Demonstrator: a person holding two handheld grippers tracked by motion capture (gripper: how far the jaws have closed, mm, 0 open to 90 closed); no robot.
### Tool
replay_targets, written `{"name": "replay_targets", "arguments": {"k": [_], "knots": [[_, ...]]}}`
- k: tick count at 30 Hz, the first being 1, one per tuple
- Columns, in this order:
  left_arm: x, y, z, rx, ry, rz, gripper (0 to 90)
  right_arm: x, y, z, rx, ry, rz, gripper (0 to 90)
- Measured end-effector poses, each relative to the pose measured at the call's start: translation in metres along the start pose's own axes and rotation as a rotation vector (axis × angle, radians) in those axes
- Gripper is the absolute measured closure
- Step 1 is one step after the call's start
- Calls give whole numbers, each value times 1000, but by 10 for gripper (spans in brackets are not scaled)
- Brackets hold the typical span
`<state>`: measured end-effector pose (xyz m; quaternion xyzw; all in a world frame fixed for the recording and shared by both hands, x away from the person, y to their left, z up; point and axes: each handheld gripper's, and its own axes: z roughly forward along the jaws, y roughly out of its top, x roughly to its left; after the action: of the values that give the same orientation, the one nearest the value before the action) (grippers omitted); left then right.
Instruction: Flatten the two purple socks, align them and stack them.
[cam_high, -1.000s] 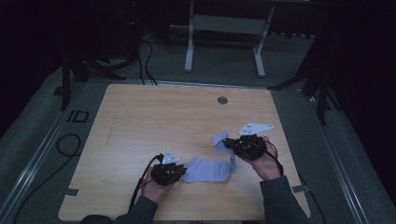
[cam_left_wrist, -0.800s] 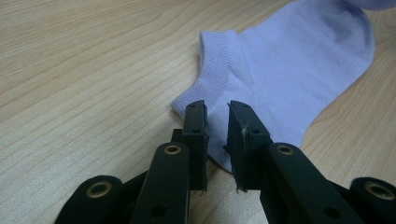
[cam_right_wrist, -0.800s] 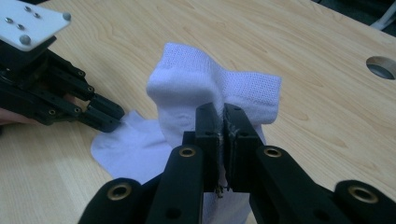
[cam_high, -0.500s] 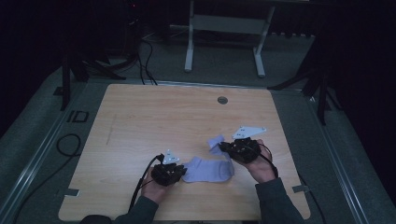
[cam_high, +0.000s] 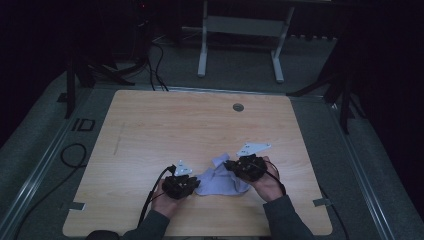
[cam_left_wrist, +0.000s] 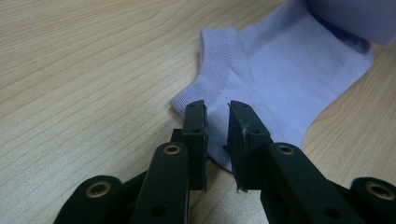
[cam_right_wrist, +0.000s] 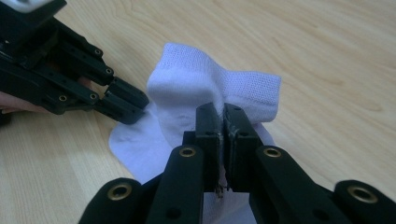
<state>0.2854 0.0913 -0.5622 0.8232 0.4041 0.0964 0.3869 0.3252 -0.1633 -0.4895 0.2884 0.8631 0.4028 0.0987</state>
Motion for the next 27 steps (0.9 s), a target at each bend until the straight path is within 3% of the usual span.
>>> {"name": "replay_targets", "arguments": {"k": [5, 8, 13, 21, 27], "knots": [[0, 0, 0, -6, -1, 4, 760, 3, -5, 10, 14, 18, 5, 856], [-1, 0, -3, -42, 1, 3, 746, 4, -7, 13, 21, 25, 6, 856], [-7, 6, -12, -97, -51, 9, 705, 6, -10, 18, 34, 36, 7, 856], [-17, 18, -13, -120, -100, 12, 703, 7, -11, 22, 40, 44, -1, 856], [-20, 22, -9, -121, -110, 24, 678, 11, -10, 24, 41, 55, -14, 856]]}}
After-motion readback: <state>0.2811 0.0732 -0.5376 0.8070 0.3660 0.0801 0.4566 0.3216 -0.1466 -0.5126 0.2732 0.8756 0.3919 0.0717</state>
